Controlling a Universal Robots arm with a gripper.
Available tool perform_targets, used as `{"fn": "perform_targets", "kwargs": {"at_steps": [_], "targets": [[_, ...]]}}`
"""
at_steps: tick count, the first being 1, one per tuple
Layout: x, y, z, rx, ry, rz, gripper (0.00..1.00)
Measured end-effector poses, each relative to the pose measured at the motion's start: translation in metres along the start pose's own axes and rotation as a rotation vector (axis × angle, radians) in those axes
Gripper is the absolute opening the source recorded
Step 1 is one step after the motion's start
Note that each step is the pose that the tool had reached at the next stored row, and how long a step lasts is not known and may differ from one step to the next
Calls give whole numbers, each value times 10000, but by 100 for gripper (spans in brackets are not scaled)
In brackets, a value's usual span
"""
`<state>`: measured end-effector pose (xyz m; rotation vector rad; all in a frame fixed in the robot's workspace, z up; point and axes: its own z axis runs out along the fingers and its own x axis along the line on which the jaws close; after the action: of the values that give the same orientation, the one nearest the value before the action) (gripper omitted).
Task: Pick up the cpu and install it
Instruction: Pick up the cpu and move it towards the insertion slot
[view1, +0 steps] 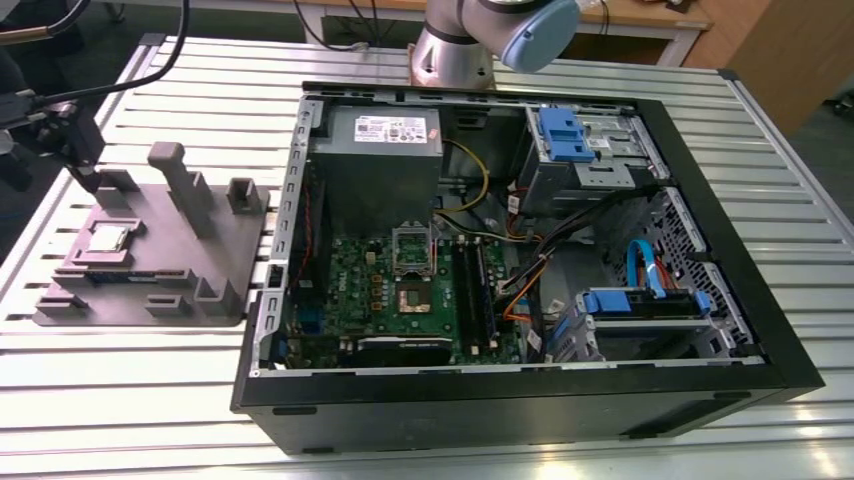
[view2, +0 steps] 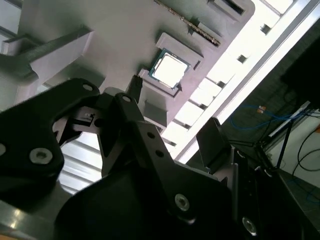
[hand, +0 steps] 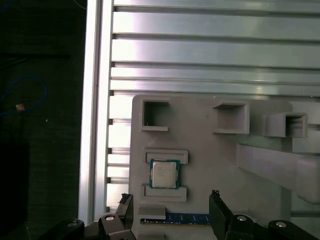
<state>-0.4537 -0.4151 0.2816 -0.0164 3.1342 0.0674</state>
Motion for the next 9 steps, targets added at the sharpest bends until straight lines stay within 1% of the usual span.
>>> {"fn": "perform_targets", "kwargs": {"at_steps": [1, 3, 6, 9], "targets": [[-14, -1, 5, 1, 1, 13, 71], [-30, -5, 37, -1, -4, 54, 71], [-31, -12, 89, 1, -4, 82, 71], [-30, -43, 142, 2, -4, 142, 71]]}}
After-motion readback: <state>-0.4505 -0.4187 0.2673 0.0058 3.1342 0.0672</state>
